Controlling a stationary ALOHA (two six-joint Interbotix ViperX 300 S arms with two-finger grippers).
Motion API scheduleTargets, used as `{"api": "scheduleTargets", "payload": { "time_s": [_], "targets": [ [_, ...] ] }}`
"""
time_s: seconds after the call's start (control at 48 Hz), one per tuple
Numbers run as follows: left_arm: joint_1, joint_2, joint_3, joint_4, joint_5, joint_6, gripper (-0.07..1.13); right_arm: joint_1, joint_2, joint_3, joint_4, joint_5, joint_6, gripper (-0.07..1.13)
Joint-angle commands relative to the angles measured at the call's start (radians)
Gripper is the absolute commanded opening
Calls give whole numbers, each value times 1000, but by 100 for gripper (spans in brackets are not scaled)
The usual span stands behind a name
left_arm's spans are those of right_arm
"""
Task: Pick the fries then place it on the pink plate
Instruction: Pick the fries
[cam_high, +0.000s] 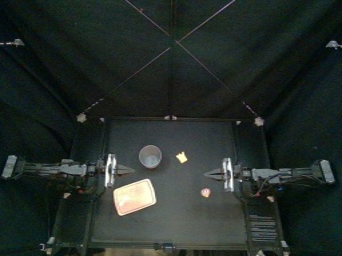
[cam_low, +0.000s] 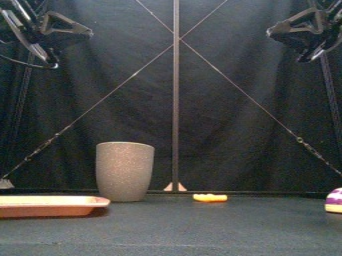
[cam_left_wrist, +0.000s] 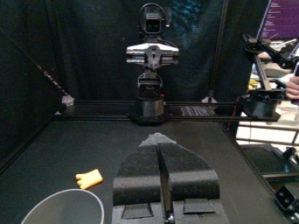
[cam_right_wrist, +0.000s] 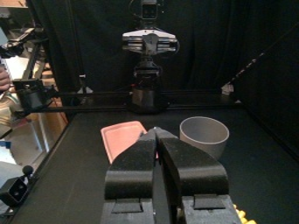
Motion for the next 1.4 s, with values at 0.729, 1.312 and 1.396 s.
{"api": "scheduleTargets", "payload": {
  "time_s": [0.729,1.312,1.396],
  "targets": [
    [8,9,0,-2,-21,3,3,-364,445,-221,143,28,14,72],
    [9,9,11,-2,-20,2,3,-463,647,-472,299,449,31,106],
    [8,11,17,-2,-18,2,3,-482,687,-502,299,526,32,106]
  ]
}}
